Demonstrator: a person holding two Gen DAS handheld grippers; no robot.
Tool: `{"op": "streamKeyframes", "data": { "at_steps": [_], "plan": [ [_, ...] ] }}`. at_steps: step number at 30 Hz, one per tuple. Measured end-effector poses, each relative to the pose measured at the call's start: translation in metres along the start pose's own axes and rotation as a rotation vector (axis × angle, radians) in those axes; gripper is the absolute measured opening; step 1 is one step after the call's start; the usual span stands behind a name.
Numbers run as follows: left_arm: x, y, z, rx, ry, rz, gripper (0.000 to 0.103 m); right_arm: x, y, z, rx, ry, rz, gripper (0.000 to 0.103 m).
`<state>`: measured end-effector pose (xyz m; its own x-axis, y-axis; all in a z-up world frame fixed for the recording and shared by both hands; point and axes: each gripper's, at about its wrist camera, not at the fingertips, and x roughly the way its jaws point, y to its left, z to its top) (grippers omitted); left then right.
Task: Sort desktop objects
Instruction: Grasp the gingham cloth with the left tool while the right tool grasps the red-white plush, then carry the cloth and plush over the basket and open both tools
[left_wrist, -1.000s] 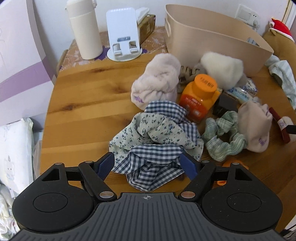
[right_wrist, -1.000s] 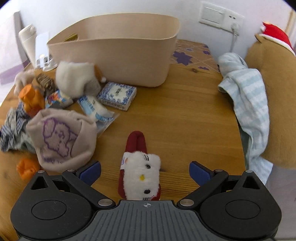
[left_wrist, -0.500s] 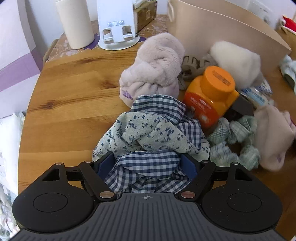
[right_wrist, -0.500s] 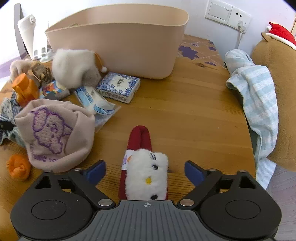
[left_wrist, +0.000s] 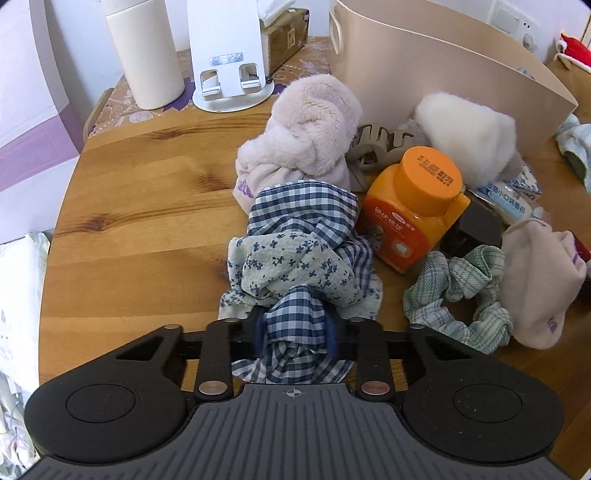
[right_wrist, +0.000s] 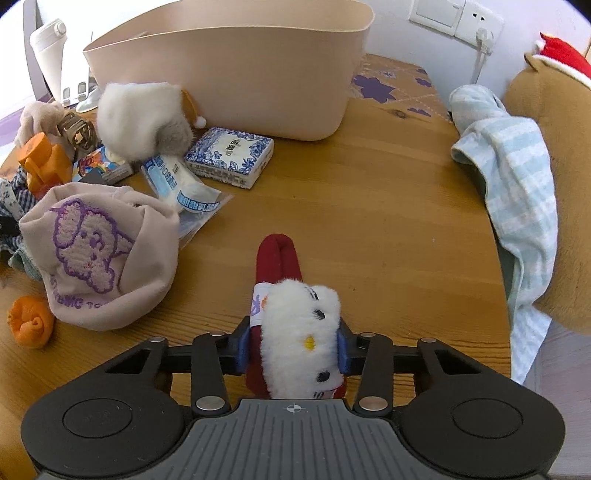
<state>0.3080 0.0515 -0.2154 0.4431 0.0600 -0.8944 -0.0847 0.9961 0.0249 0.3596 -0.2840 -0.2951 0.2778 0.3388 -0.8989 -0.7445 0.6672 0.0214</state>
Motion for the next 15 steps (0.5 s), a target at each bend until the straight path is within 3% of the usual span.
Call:
{"op": "streamKeyframes", "data": {
  "at_steps": [8,15],
  "plan": [
    [-0.024,0.004,-0.005,-0.040,-0.034,-0.040,0.024,-0.019,0.001,0.009,-0.016,-0.045,0.041,0.039],
    [-0.058,0.003,0.004,-0.052,-0.123,-0.078,0.024,-0.045,-0.005,0.028,-0.016,-0.130,0.063,0.039]
  ]
}}
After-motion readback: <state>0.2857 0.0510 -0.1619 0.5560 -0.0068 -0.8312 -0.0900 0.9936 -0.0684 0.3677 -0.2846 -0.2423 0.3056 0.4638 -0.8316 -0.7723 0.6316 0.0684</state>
